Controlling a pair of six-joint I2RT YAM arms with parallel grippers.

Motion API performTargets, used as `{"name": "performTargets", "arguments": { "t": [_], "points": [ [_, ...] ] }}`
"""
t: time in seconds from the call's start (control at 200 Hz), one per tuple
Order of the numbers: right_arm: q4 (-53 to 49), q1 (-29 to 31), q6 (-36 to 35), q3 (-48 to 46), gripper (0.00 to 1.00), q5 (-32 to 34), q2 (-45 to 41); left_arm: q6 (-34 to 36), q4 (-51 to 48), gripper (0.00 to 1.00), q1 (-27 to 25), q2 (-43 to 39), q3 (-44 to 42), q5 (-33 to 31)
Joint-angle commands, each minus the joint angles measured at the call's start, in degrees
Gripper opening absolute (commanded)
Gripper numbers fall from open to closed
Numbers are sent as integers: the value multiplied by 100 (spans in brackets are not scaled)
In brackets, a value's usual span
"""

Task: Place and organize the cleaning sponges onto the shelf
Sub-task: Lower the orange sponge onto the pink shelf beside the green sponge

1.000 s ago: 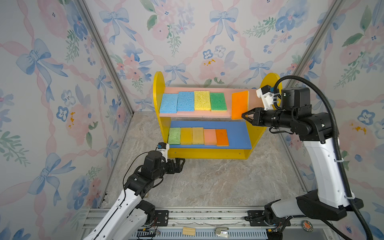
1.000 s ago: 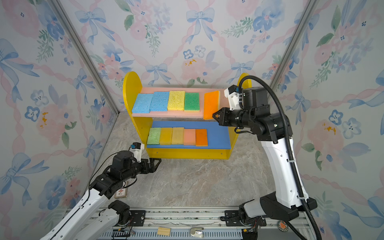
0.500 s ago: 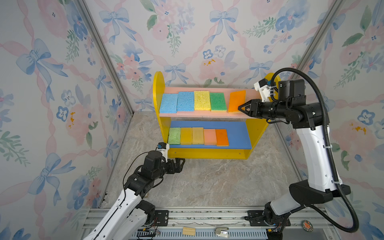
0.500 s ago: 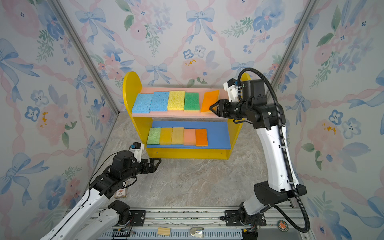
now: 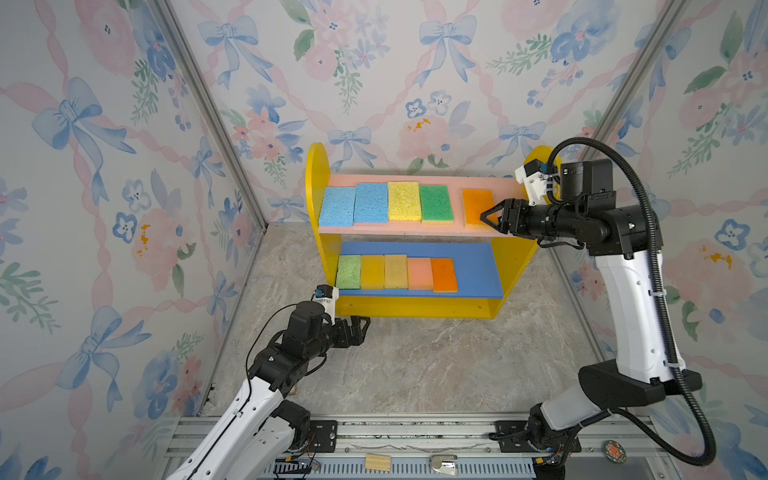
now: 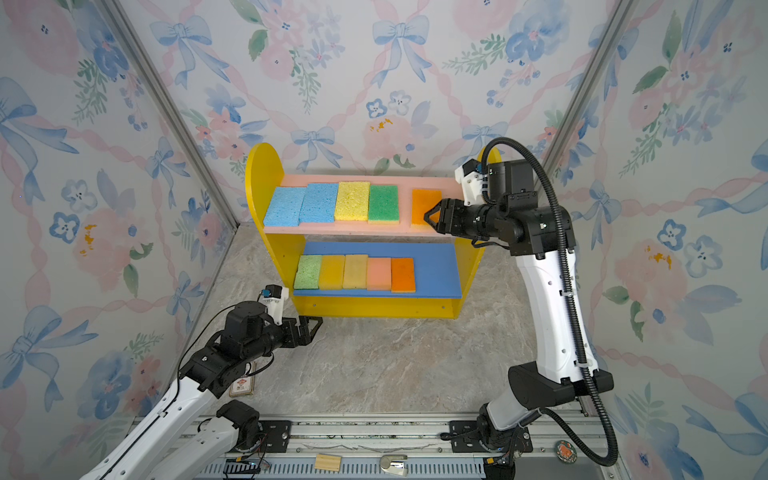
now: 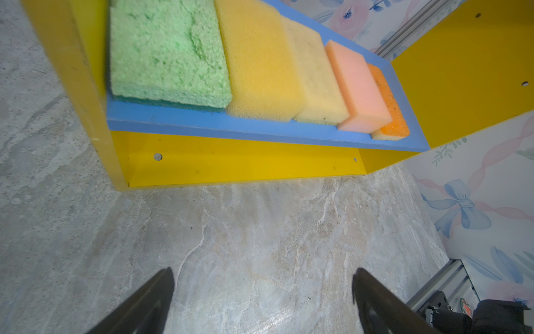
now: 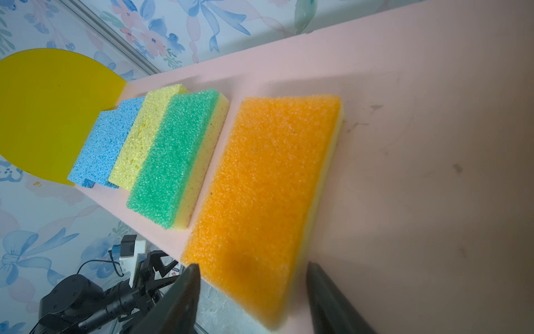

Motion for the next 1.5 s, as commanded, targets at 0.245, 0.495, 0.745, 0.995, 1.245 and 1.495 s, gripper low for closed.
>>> {"name": "performTargets", "arguments": {
  "t": [0.245,0.495,0.745,0.995,1.245,1.495],
  "points": [
    [3,-45,-104,326,55,89,301,86,-26,98,33,-103,-69,-12],
    [166,39,-40,254,44,35,361,84,-25,98,27,-143,-69,-5],
    [257,231,22,315,42,-37,674,95,-25,98,32,-150,-73,8],
    [229,334,-64,317,41,-28,687,90,-25,98,31,-144,-72,17],
    [159,342,-184,161,40,-28,504,96,-25,98,27,-132,-72,13],
    [123,367,-184,60,40,-43,427,81,-30,98,33,-145,-72,8]
  ]
}}
